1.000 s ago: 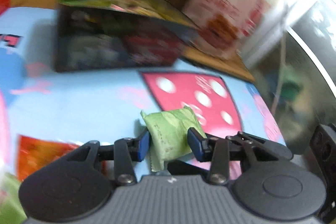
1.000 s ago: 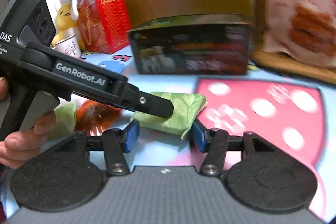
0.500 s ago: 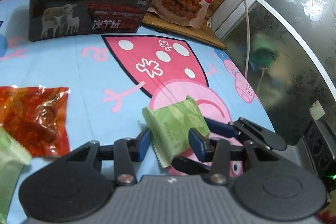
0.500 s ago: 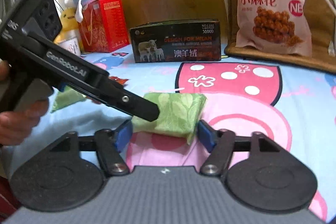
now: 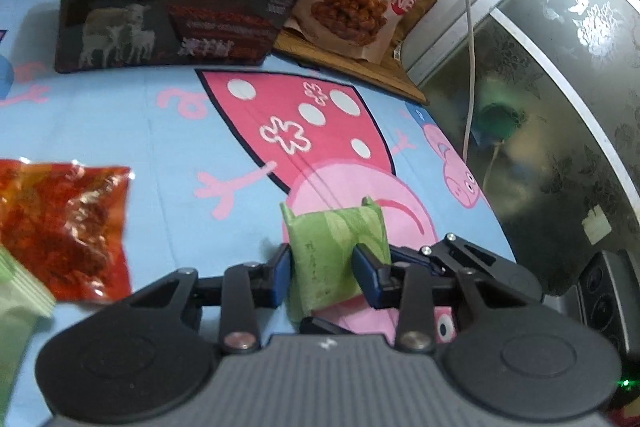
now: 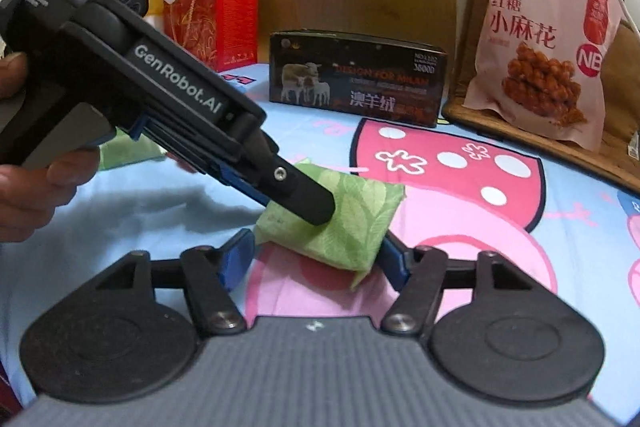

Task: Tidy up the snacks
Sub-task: 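Carry the green packet into the black box and release it, then grasp the white cup with the yellow lid with the left gripper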

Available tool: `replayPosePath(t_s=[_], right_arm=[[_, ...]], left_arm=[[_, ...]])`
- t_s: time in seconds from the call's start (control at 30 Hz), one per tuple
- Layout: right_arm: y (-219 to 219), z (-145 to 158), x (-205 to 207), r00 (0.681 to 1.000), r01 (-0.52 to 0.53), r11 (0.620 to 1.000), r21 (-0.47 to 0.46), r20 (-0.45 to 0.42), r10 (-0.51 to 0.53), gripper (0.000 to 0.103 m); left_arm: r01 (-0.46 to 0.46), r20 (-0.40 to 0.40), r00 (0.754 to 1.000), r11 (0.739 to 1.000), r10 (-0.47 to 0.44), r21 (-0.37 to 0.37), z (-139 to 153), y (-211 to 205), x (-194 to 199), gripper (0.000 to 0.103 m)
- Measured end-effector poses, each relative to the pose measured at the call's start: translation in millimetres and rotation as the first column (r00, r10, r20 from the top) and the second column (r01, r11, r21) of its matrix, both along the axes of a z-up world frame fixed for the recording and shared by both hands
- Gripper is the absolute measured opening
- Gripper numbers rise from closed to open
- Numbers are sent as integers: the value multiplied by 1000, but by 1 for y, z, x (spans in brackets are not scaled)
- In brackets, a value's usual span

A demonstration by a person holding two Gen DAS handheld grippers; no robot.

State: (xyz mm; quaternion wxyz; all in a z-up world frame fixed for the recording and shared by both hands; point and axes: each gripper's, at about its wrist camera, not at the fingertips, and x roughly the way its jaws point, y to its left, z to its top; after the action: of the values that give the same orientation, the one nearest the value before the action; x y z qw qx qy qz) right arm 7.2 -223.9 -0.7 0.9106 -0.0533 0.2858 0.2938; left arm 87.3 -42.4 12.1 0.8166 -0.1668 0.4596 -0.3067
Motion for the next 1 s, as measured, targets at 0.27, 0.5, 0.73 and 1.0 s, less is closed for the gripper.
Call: replayPosePath(t_s=[0.27,0.5,0.73,1.0], right_arm=[[15,31,38,994,-25,998,60,112,18,64],[28,59,123,982,-26,991,135,186,0,64],[53,50,184,981,54,986,159,176,-82,72],[29,45,153,965,86,970,225,223,-138,98]], left_arm=[[-76,109,991,996,80,-39,47,30,34,33],[-200,224,953,979,204,-39,80,41,93,36],[-351,228,916,935,331,51,65,42,146,46],[-342,255,908,940,334,-13,72,80,99,49]])
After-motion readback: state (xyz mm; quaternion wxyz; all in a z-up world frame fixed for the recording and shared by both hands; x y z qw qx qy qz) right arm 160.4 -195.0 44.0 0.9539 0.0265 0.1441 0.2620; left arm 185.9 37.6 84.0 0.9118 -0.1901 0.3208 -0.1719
